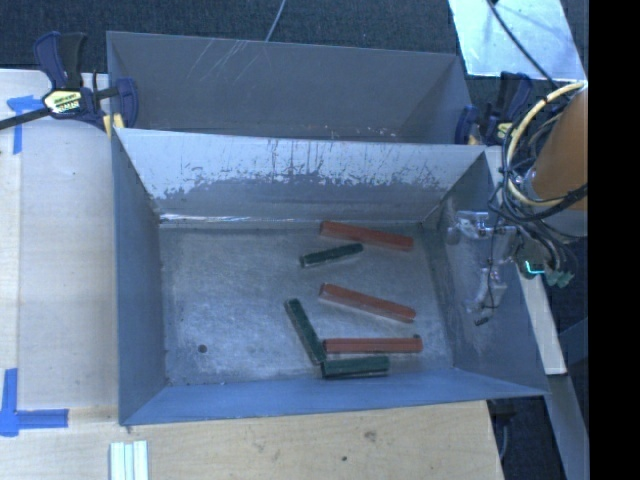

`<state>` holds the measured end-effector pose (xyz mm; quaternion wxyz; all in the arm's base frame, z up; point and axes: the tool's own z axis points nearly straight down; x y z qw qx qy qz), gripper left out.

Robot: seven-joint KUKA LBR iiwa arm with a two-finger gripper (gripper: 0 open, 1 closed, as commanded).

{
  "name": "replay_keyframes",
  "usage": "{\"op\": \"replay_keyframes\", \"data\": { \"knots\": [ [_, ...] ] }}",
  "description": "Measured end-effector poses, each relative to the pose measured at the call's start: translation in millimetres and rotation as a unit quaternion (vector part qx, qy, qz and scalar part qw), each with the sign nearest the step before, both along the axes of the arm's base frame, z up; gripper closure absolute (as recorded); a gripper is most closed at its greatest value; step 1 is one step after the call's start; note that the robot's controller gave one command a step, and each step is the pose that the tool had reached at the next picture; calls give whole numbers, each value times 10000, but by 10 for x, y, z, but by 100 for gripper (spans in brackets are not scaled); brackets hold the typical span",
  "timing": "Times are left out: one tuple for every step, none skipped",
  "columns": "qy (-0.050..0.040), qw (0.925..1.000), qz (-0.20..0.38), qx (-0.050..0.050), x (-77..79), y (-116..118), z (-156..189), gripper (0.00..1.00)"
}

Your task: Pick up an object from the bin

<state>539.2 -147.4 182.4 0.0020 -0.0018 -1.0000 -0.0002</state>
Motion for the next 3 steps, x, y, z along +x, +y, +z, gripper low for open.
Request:
{"op": "replay_keyframes", "data": {
  "knots": [
    [-30, 10000, 18, -6, 12, 8, 39, 0],
    [-58, 9996, -278, -8, 11, 460, -728, 0],
    [-8, 9997, -226, 1, -23, 623, -896, 0]
  ]
}}
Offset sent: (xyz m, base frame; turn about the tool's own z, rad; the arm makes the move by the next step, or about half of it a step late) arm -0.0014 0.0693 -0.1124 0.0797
